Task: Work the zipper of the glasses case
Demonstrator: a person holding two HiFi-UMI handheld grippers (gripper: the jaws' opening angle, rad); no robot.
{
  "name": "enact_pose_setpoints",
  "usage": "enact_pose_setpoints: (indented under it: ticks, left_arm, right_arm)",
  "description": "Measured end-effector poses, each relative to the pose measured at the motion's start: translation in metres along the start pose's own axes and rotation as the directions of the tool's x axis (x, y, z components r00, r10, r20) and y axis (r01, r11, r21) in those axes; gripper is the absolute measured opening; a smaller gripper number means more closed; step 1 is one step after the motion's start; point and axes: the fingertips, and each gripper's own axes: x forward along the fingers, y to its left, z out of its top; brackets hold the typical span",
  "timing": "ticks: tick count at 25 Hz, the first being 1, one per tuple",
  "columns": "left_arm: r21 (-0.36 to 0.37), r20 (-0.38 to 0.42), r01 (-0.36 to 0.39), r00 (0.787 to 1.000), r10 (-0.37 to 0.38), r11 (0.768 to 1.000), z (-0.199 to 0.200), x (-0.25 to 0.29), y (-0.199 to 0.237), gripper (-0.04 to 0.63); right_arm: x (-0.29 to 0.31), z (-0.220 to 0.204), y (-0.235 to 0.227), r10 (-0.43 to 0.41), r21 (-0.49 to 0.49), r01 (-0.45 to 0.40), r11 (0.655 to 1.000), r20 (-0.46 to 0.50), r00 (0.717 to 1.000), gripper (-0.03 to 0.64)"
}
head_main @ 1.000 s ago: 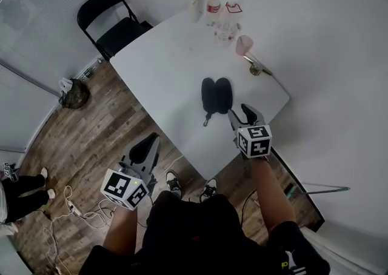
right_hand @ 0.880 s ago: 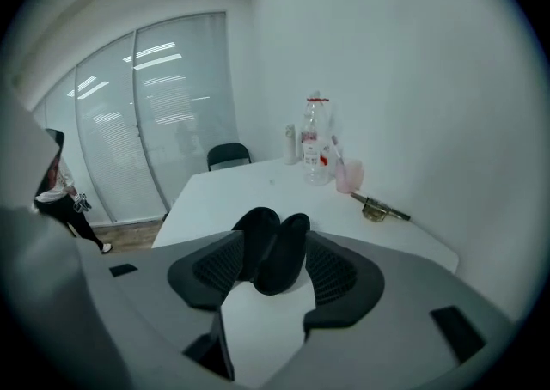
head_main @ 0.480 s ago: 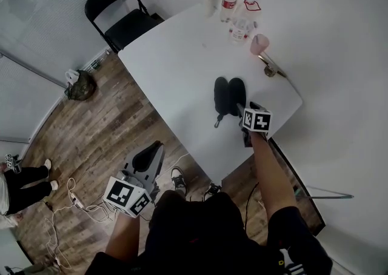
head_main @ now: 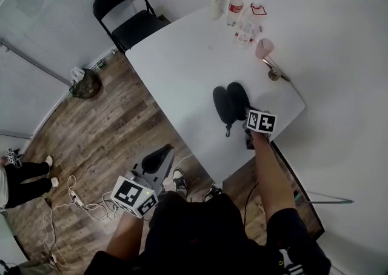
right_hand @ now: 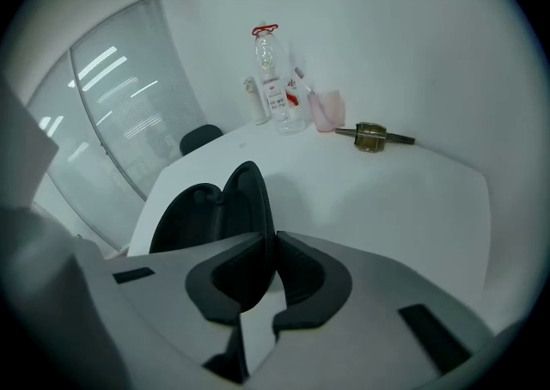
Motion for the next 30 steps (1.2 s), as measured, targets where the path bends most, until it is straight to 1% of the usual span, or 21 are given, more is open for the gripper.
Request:
enact_pose_setpoints:
  ticks: [2,5,8,10,12,14,16,18,19,21,22,23,25,27,28,29,30]
  left_arm:
    - [0.006,0.007,0.019,1.000,-0.019,1.000,0.002,0.001,-0.008,0.048]
    - [0.009,0.020,0.056,0.998,-0.056,0.998,0.008,0.004,-0.019,0.048]
    - [0.001,0.029,0.119,0.993,-0.119,0.993,0.011,0.006,-0.034,0.048]
    - [-0.005,0.035,0.167,0.985,-0.167,0.986,0.014,0.008,-0.046,0.048]
    - [-0.014,0.049,0.217,0.975,-0.216,0.976,0.019,0.010,-0.059,0.048]
    - [-0.030,0.068,0.268,0.962,-0.266,0.963,0.027,0.013,-0.073,0.048]
    - [-0.045,0.089,0.325,0.943,-0.320,0.945,0.035,0.015,-0.089,0.048]
    - [-0.085,0.118,0.396,0.915,-0.385,0.914,0.045,0.015,-0.105,0.049]
    - [-0.113,0.138,0.438,0.896,-0.423,0.892,0.050,0.014,-0.114,0.049]
    - [-0.151,0.175,0.528,0.846,-0.503,0.836,0.063,0.011,-0.133,0.065]
    - [-0.153,0.185,0.570,0.819,-0.543,0.807,0.068,0.010,-0.143,0.116]
    - [-0.145,0.189,0.607,0.792,-0.580,0.781,0.073,0.009,-0.153,0.161]
    - [-0.118,0.192,0.669,0.741,-0.644,0.734,0.080,0.004,-0.172,0.199]
    - [-0.103,0.194,0.721,0.691,-0.697,0.686,0.086,0.000,-0.186,0.239]
    - [-0.103,0.195,0.740,0.670,-0.716,0.665,0.088,-0.001,-0.191,0.258]
    - [-0.107,0.195,0.753,0.656,-0.729,0.649,0.089,-0.002,-0.195,0.270]
    - [-0.113,0.196,0.761,0.647,-0.737,0.638,0.090,-0.002,-0.198,0.276]
  right_arm:
    - [-0.014,0.001,0.004,0.045,0.014,-0.045,0.999,0.023,0.999,0.046]
    - [-0.045,0.013,0.014,0.102,0.029,-0.105,0.994,0.094,0.990,0.046]
    - [-0.089,0.029,0.032,0.182,0.059,-0.196,0.979,0.188,0.965,0.046]
    - [-0.125,0.041,0.048,0.237,0.072,-0.263,0.962,0.257,0.937,0.045]
    - [-0.163,0.054,0.064,0.289,0.075,-0.329,0.941,0.323,0.901,0.046]
    - [-0.202,0.066,0.078,0.345,0.074,-0.401,0.913,0.382,0.857,0.046]
    - [-0.239,0.075,0.090,0.405,0.070,-0.478,0.876,0.433,0.805,0.046]
    - [-0.276,0.080,0.101,0.460,0.053,-0.545,0.837,0.473,0.752,0.046]
    - [-0.293,0.081,0.107,0.481,0.040,-0.570,0.820,0.490,0.727,0.046]
    - [-0.326,0.082,0.116,0.512,0.024,-0.611,0.791,0.522,0.683,0.046]
    - [-0.340,0.082,0.119,0.521,0.018,-0.625,0.780,0.533,0.667,0.046]
    - [-0.352,0.081,0.121,0.528,0.010,-0.632,0.775,0.538,0.657,0.046]
    - [-0.372,0.076,0.126,0.538,-0.014,-0.631,0.776,0.537,0.649,0.046]
    - [-0.386,0.071,0.131,0.546,-0.043,-0.622,0.782,0.529,0.650,0.046]
    - [-0.392,0.069,0.135,0.549,-0.059,-0.614,0.787,0.523,0.652,0.046]
    - [-0.397,0.066,0.139,0.551,-0.078,-0.604,0.793,0.515,0.657,0.046]
    - [-0.402,0.063,0.143,0.552,-0.103,-0.590,0.801,0.507,0.662,0.046]
